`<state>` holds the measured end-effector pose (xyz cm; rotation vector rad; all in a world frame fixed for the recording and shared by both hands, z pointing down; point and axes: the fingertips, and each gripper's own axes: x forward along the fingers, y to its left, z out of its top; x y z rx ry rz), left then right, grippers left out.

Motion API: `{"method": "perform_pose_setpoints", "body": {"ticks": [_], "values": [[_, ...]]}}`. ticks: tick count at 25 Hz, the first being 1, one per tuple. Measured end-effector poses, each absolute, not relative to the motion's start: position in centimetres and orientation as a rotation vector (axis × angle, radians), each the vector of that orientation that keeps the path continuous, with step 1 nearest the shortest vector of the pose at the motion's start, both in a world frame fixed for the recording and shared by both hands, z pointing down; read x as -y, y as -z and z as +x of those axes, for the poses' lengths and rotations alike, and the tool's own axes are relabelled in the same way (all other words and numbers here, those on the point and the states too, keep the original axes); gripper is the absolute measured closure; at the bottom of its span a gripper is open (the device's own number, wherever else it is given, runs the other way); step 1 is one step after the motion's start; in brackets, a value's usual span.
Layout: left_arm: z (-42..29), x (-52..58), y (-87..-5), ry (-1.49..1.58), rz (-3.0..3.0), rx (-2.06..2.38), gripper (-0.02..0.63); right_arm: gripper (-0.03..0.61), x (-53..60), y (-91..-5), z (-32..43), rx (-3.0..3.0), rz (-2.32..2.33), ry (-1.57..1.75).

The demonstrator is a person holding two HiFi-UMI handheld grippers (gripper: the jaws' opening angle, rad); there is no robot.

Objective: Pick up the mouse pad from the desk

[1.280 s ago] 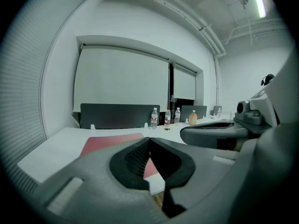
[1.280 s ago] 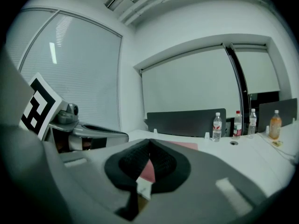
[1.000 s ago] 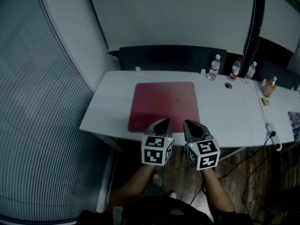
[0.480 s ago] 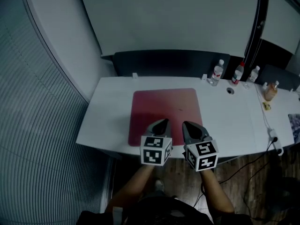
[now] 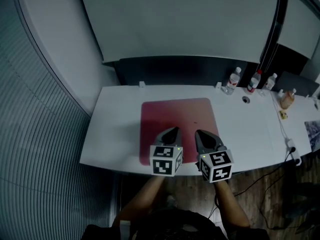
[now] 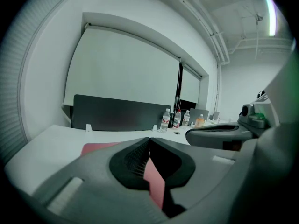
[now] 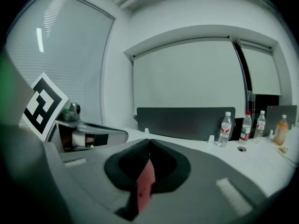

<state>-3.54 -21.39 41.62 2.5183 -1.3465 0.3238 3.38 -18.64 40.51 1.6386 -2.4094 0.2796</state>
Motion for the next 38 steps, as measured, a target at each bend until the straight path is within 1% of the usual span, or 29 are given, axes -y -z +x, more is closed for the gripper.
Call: {"method": "perform_pose_setpoints", "body": {"ticks": [8, 18, 27, 38], "values": [[-5.5, 23.0, -42.1, -0.325, 2.535, 1.321, 0.607, 0.577, 19.7, -40.7, 2.2, 2.392, 1.656, -0.247], [-7.7, 25.3, -44.4, -0.356, 2.499, 1.36, 0.606, 0.577, 22.3, -42.0, 3.1, 2.376, 1.63, -0.239], [-9.1, 27.9, -48.2, -0.444, 2.402, 1.437, 0.603, 0.575, 24.8, -45.9, 6.9, 2.33, 1.615, -0.291], [-11.2, 31.1, -52.0, -0.517, 2.289, 1.496, 0.535, 0.553, 27.5, -51.0, 11.3, 2.261, 1.58, -0.398]]}}
